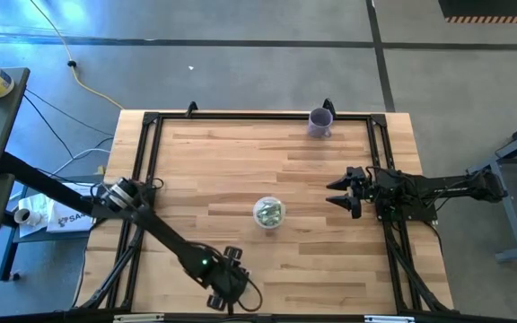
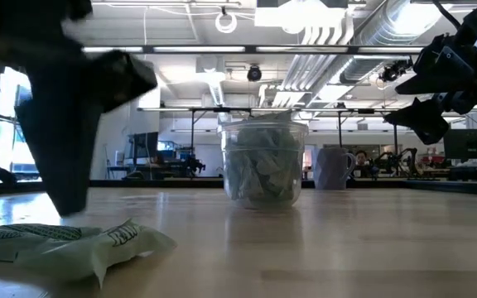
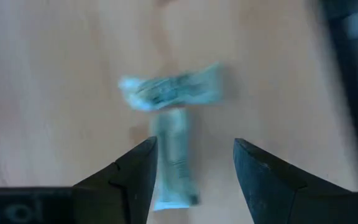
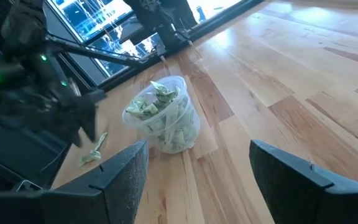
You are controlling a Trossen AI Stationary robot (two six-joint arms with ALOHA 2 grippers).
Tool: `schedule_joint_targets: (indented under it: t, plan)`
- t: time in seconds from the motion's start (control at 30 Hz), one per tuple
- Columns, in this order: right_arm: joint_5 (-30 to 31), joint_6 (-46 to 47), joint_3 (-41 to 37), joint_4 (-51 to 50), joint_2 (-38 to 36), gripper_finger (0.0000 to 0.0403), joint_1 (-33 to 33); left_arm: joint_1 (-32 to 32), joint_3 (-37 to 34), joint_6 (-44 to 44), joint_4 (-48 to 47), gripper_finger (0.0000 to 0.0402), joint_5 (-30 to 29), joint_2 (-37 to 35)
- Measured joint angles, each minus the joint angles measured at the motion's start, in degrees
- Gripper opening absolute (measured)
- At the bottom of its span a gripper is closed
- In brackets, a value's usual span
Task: Pick and place Stevia / Truvia into bins
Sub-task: Put the stevia packet into the bin
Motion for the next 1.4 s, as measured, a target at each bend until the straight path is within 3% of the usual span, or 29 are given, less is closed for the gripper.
schedule_joint_targets:
  t: [0.3,0.43,0.6,0.67,0.77,0.9,1.0,1.13,1.23,1.4]
  plan:
    - [0.00,0.00,0.00,0.01,0.82,0.0271,0.00,2.04,-0.38,-7.57,-1.19,0.0229,-0.83,3.13]
    - [0.00,0.00,0.00,0.01,0.74,0.0271,0.00,2.51,-1.70,-7.03,-1.72,0.0168,0.07,3.06]
    - [-0.02,0.00,0.01,0.00,0.74,0.0271,0.00,4.05,-2.05,-7.49,-7.26,0.0049,2.22,3.05]
    - [0.00,-0.01,0.01,0.02,0.74,0.0271,0.00,5.77,-2.08,-10.34,-9.17,0.0021,4.37,2.78]
    - [0.00,-0.01,0.01,0.02,0.74,0.0271,0.00,8.91,-1.79,-13.44,-11.97,0.0033,4.92,0.75]
    - [0.00,0.00,0.01,0.03,0.73,0.0271,0.00,14.54,3.45,-13.35,-12.37,0.0032,-1.50,-3.64]
    - [0.00,0.00,0.00,0.07,0.66,0.0271,0.00,17.52,10.36,-8.94,-10.43,0.0020,-8.47,-8.61]
    - [0.03,0.00,0.00,0.13,0.69,0.0271,0.00,21.44,15.42,1.33,-10.82,0.0027,-16.06,-8.04]
    - [0.00,0.00,0.00,0.09,0.70,0.0271,0.00,26.07,16.05,5.43,-8.08,0.0026,-10.76,-5.94]
    - [0.00,0.00,0.00,0.07,0.90,0.0271,0.00,30.03,15.57,4.91,-11.04,0.0035,-1.26,1.36]
